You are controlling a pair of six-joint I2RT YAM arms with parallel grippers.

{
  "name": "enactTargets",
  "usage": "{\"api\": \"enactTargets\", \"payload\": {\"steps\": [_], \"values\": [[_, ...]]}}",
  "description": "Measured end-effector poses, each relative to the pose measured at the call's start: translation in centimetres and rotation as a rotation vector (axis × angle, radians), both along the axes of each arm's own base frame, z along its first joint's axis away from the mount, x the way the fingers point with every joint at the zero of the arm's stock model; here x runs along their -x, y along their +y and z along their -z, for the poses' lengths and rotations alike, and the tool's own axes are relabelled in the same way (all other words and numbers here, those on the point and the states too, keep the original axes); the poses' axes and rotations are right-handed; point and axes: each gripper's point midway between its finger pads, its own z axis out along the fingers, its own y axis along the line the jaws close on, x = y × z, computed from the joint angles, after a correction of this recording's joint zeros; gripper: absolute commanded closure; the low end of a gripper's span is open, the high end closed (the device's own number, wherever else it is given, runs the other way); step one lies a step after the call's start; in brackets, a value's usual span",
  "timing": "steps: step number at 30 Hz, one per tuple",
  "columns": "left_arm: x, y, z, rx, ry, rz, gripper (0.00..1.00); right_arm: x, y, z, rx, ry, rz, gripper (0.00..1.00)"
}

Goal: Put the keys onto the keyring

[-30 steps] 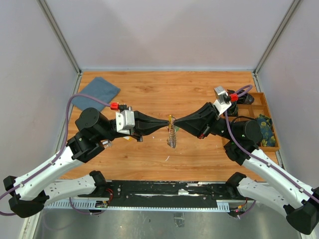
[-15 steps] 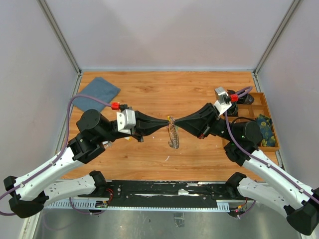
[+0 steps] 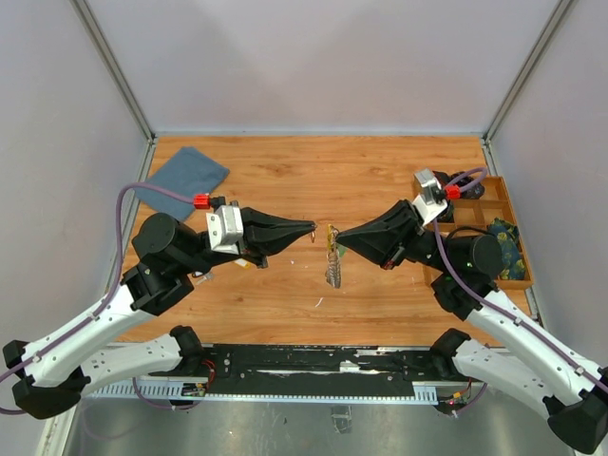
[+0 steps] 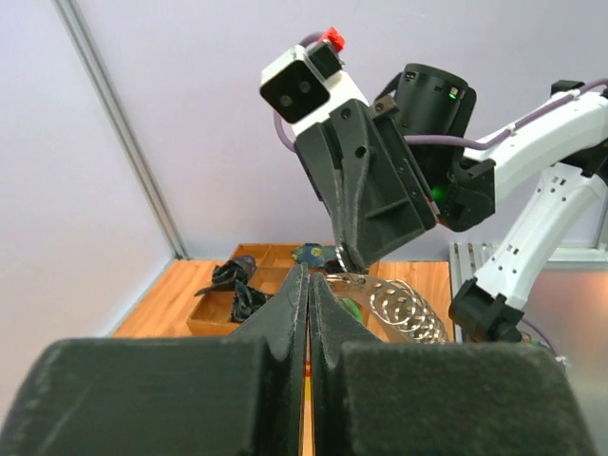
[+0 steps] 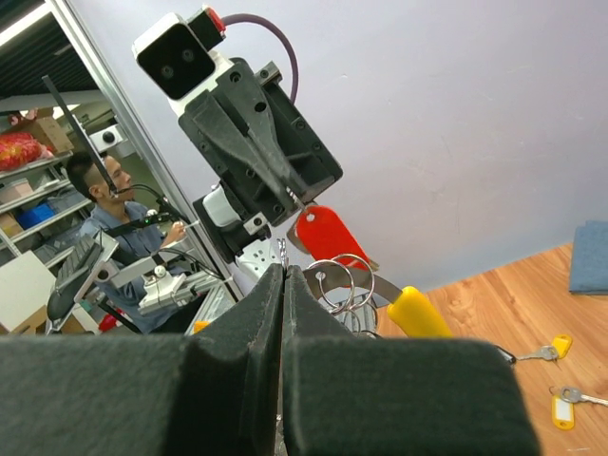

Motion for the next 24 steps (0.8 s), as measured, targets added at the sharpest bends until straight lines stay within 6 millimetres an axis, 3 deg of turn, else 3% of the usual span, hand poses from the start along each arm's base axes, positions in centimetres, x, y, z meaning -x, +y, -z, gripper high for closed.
{"api": "enactTargets", "payload": {"steps": [16,21,24], "values": [[0.0,-0.1,0.4,0.0,0.031,0.002,1.0,0.4,-0.5,1.3,0.088,-0.132,0.059,0.99],[-0.7,-0.5,2.1,-0.045,0.099,-0.017,0.99,0.1,-0.7,1.7,0.168,-0.183,0.106,0.99],[-2.3,-0.9,4.5,-0.094,0.195,-0.077,0.99,0.2,-1.2,1.7,0.216,-0.232,0.14,0.99]]}}
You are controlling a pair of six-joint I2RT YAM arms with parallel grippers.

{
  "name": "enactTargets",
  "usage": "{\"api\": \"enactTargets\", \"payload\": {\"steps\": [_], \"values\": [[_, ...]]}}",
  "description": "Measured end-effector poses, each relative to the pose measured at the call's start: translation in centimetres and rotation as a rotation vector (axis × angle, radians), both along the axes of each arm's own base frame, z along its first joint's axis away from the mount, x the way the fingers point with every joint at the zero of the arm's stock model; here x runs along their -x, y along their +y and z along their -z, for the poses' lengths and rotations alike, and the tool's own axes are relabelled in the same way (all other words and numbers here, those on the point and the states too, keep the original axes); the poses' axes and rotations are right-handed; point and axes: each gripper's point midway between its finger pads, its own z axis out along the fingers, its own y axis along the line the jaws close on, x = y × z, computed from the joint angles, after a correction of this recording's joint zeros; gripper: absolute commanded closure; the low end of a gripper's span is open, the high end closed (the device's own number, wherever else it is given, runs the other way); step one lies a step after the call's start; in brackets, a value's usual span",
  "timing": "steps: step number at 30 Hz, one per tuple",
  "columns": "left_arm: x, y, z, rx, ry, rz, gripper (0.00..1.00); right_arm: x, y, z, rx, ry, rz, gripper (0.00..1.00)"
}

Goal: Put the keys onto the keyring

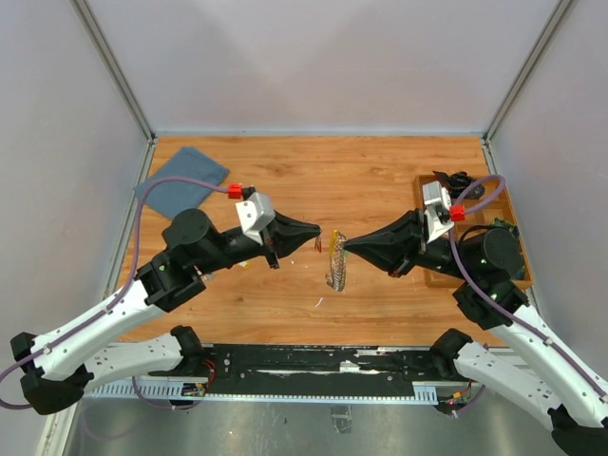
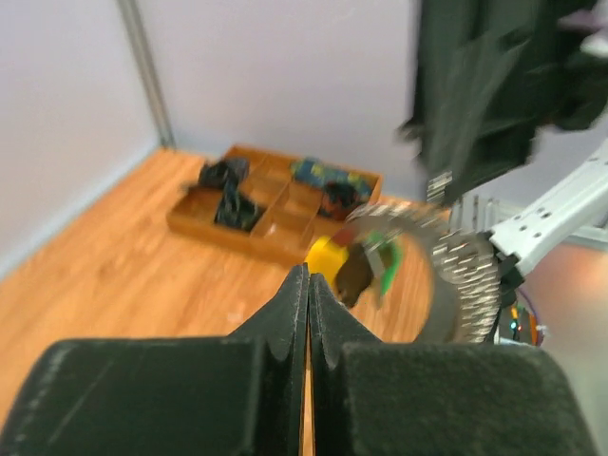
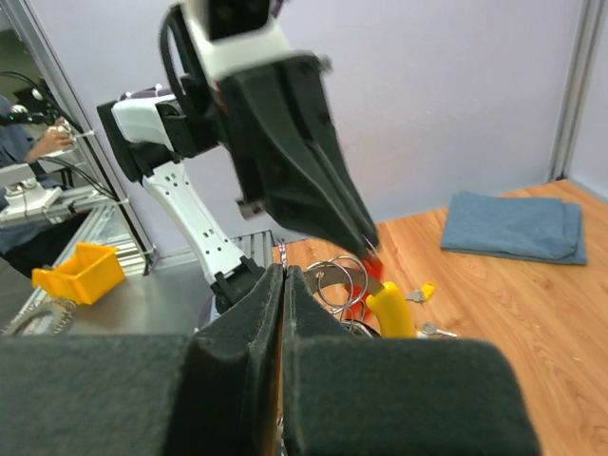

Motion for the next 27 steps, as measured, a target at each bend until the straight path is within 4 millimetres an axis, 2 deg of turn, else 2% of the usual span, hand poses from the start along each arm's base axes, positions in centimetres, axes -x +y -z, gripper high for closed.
{"api": "enactTargets", "payload": {"steps": [2,4,8,11,14,17,22,27], "values": [[-1.4,-0.3,2.8,-0.053,0.083,-0.058,0.99,0.1,-0.3,0.2,0.029,-0.025,0.016,1.0],[-2.7,-0.6,6.5,-0.123,0.171,-0.118,0.99,0.1,-0.6,0.4,0.055,-0.041,0.03,0.99],[-4.2,-0.3,16.8,-0.319,0.356,-0.224,0.96,0.1,-0.9,1.2,0.095,-0.055,0.051,0.99],[-4.4,1.0,22.9,-0.449,0.458,-0.293,0.93,-0.1,-1.0,2.1,0.126,-0.044,0.066,1.0],[-4.7,1.9,26.0,-0.515,0.51,-0.344,0.9,-0.2,-1.2,2.6,0.146,-0.036,0.075,0.99],[-5.4,2.4,27.6,-0.547,0.547,-0.386,0.83,-0.2,-1.3,3.0,0.159,-0.029,0.082,1.0],[-5.9,3.0,29.4,-0.588,0.572,-0.424,0.66,-0.2,-1.6,3.5,0.177,-0.023,0.098,0.99],[-5.8,3.1,29.3,-0.586,0.567,-0.422,0.61,-0.1,-2.0,4.0,0.195,-0.021,0.11,0.99]]}}
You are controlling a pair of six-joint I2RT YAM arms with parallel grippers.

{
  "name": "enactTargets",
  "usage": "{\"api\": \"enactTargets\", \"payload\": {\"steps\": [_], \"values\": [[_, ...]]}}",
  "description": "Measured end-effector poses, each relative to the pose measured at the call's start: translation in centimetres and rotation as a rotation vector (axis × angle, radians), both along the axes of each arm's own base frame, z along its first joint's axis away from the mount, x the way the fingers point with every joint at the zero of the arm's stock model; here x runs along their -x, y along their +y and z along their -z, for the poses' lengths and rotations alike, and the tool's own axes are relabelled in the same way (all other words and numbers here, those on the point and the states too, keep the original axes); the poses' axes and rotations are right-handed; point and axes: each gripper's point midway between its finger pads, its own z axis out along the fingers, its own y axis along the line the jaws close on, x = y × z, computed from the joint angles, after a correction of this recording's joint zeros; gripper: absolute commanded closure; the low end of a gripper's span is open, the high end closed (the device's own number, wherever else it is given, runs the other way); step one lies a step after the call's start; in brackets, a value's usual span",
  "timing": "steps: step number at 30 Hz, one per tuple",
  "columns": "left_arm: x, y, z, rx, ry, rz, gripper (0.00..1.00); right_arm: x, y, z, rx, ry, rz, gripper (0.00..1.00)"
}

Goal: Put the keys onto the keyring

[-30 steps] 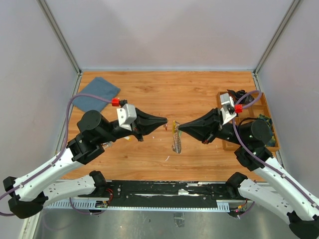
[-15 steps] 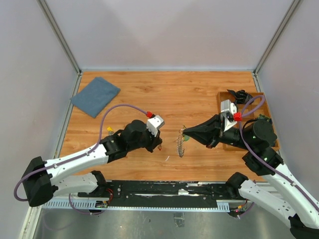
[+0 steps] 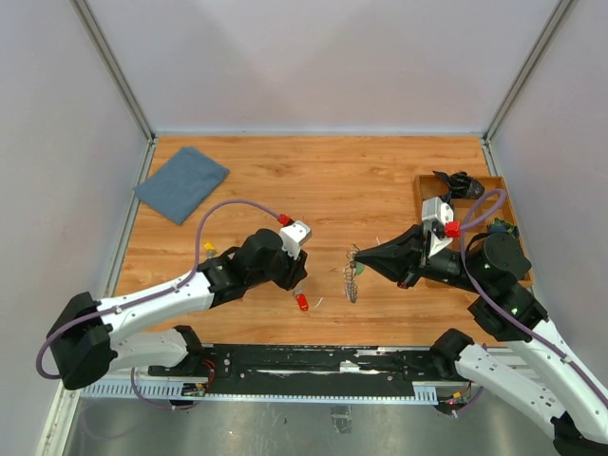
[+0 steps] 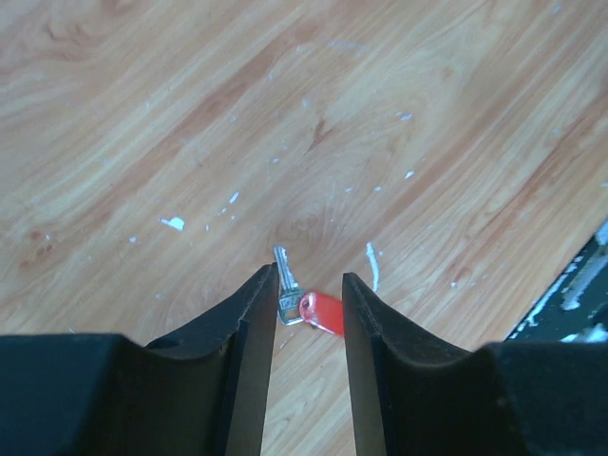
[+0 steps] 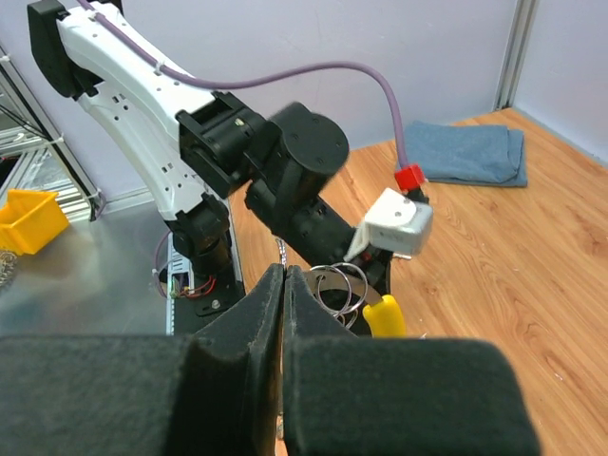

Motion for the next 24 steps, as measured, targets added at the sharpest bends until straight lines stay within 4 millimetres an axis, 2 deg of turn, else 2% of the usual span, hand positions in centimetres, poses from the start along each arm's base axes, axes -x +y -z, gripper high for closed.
{"api": "enactTargets", "payload": {"steps": [2,4,6,12,14,16,18,20,24], "values": [[0.2,-0.2,-1.4,0.038,-0.024,0.014,0.6,0.0,-0.1,0.2,0.007,0.0,0.008,1.0],[0.4,-0.4,-4.1,0.112,-0.076,0.036,0.6,-0.1,-0.3,0.4,0.013,0.002,0.018,0.99],[0.8,-0.7,-7.6,0.212,-0.147,0.07,0.6,-0.2,-0.3,0.3,0.012,0.001,0.027,0.99],[3.5,-1.4,-21.0,0.554,-0.424,0.233,0.59,-0.6,-0.2,0.9,0.009,0.005,0.034,0.99],[4.5,-1.7,-23.6,0.626,-0.481,0.291,0.58,-0.7,0.0,1.1,0.004,0.005,0.033,1.0],[5.4,-2.0,-25.4,0.678,-0.519,0.349,0.58,-0.8,0.2,1.0,-0.006,-0.001,0.029,0.99],[6.2,-2.5,-26.3,0.71,-0.537,0.403,0.58,-0.8,0.3,0.7,-0.018,-0.009,0.023,1.0],[6.7,-2.9,-26.6,0.728,-0.543,0.445,0.58,-0.8,0.4,0.2,-0.037,-0.021,0.017,0.99],[7.1,-4.1,-26.0,0.732,-0.518,0.51,0.58,-0.7,0.6,-0.5,-0.064,-0.041,0.001,1.0]]}}
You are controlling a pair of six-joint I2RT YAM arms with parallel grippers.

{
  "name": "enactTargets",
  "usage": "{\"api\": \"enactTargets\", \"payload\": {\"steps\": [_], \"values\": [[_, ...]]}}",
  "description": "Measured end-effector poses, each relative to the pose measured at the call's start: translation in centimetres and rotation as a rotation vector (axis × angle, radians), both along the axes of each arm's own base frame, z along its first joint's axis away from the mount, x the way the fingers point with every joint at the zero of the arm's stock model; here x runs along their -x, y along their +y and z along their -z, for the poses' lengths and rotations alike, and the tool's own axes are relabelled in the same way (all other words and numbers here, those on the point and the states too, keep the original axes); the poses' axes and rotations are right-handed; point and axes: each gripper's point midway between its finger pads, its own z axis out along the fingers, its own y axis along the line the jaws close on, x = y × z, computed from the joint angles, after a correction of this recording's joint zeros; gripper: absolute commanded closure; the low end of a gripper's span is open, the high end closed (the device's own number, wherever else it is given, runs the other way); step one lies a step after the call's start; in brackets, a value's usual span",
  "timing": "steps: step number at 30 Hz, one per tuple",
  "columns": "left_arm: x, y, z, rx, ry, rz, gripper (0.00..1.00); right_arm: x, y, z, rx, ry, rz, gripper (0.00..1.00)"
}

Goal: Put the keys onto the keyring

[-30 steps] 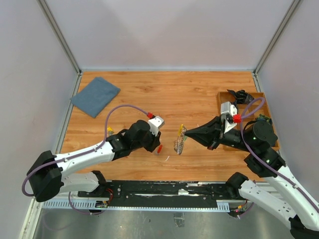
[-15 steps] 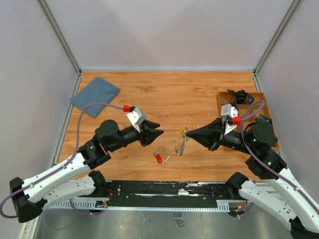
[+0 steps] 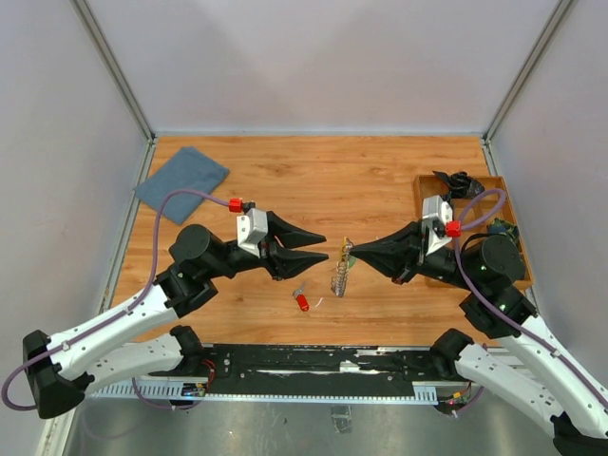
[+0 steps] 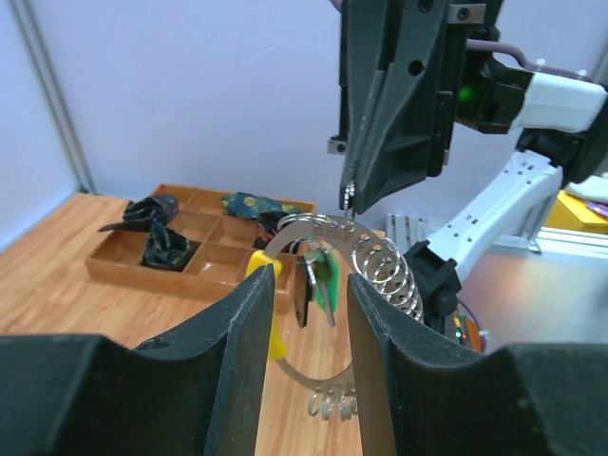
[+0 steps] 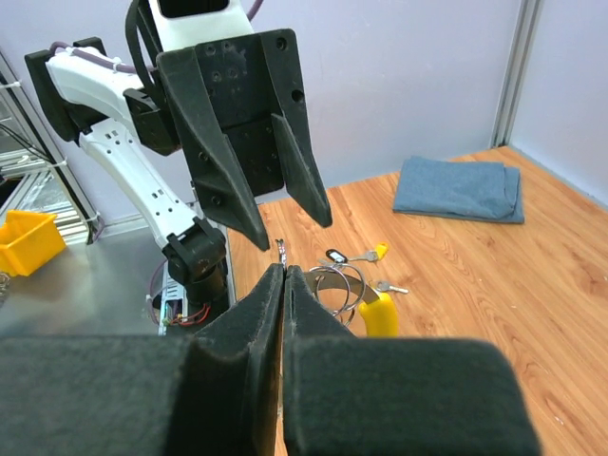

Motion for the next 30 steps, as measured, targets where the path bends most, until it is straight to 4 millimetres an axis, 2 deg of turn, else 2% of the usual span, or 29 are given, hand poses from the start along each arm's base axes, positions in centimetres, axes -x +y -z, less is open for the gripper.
{"api": "enactTargets", "payload": {"steps": [5,15,30], "values": [[0.7,-0.7,-0.1,0.008,-0.005,0.06,0.61,0.0,0.4,-0.2,-0.009,0.0,-0.02,0.99],[1.7,-0.9,-1.9,0.07,-0.035,0.117,0.63,0.1,0.9,0.0,-0.003,0.01,-0.049,0.99],[1.3,-2.0,-1.2,0.064,0.0,0.141,0.67,0.6,1.1,-0.4,-0.016,-0.003,-0.085,1.0]]}}
